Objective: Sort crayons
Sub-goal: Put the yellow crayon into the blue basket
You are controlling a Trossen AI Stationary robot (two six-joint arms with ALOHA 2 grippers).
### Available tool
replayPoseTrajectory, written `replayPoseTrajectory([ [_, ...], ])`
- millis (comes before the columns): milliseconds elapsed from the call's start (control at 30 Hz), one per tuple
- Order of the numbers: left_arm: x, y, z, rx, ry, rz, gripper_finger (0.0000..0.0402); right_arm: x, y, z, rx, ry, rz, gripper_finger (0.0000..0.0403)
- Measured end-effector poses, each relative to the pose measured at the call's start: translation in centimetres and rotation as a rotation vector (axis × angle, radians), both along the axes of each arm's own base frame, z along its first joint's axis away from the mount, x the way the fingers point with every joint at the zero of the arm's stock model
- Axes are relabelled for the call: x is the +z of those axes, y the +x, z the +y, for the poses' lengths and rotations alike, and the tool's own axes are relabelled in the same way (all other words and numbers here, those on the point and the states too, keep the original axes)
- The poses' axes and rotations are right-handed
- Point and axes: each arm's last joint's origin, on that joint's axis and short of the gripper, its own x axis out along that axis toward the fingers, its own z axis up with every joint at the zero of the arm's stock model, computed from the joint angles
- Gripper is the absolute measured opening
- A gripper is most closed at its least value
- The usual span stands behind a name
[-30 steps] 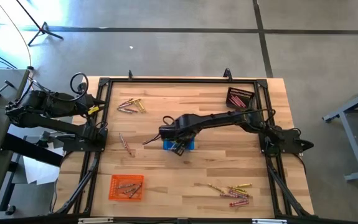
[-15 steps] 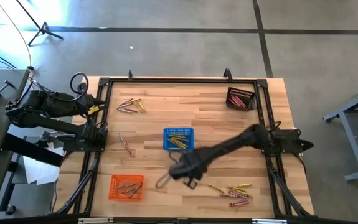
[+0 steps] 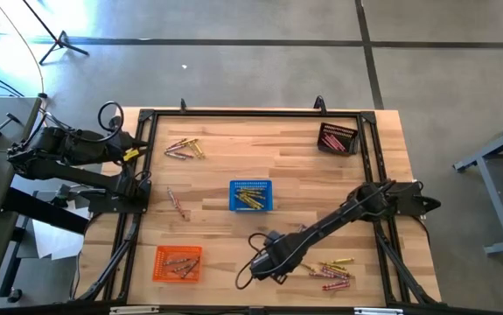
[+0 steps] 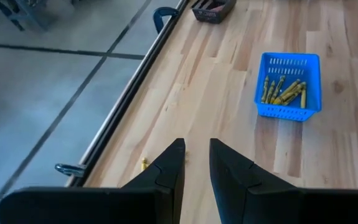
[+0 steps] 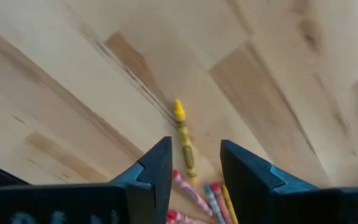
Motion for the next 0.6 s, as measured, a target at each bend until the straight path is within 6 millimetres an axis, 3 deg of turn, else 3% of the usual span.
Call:
replayPoseTrajectory([
  [400, 0.2, 0.2, 0.0, 0.143, -0.212, -0.142, 0.0060, -0.9, -0.9, 0.9, 0.170, -0.020, 0.008, 0.0122],
  [600, 0.2, 0.2, 0.0, 0.222, -0.328, -0.208, 0.0060, -2.8, -2.8, 1.9, 0.231, -0.038, 0.029, 0.0122],
])
